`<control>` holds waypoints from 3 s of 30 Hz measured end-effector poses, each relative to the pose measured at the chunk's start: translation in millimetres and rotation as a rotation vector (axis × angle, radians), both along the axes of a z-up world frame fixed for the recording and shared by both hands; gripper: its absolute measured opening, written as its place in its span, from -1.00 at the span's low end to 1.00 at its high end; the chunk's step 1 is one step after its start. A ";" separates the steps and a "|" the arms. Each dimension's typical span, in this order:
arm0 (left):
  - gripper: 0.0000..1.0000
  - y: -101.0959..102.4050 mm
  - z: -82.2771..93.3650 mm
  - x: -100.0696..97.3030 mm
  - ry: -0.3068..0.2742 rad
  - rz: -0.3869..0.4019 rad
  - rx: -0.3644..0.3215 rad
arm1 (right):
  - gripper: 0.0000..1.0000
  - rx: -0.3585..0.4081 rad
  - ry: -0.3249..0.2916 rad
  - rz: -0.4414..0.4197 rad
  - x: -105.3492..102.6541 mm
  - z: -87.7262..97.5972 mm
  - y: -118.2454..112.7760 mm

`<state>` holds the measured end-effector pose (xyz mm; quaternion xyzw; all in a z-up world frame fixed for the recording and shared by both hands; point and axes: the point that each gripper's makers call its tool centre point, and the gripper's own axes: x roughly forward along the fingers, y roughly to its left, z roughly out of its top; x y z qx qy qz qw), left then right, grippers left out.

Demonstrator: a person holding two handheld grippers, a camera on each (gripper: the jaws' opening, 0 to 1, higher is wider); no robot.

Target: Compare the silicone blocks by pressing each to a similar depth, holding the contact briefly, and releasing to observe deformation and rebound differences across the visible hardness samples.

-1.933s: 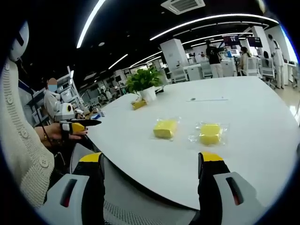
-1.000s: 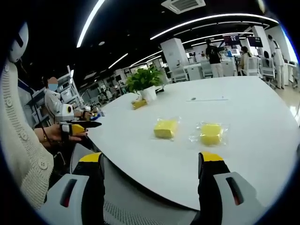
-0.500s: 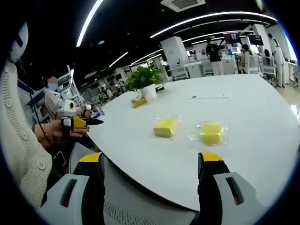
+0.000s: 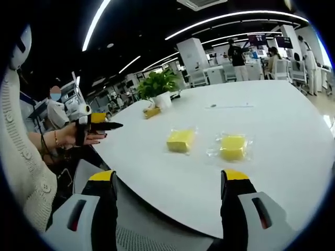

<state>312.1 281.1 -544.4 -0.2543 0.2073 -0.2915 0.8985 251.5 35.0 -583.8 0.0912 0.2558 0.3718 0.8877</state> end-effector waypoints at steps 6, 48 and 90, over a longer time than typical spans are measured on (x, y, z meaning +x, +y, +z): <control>0.55 -2.6 -5.1 32.0 0.020 0.007 -0.025 | 0.51 -0.011 0.018 -0.001 4.2 -3.7 -0.5; 0.32 -19.6 -142.9 173.9 0.321 -0.001 -0.155 | 0.47 -0.069 0.151 -0.052 42.9 -39.7 -9.9; -1.00 -25.4 -155.1 188.3 0.298 0.000 -0.165 | 0.44 -0.073 0.203 -0.064 48.8 -53.3 -13.1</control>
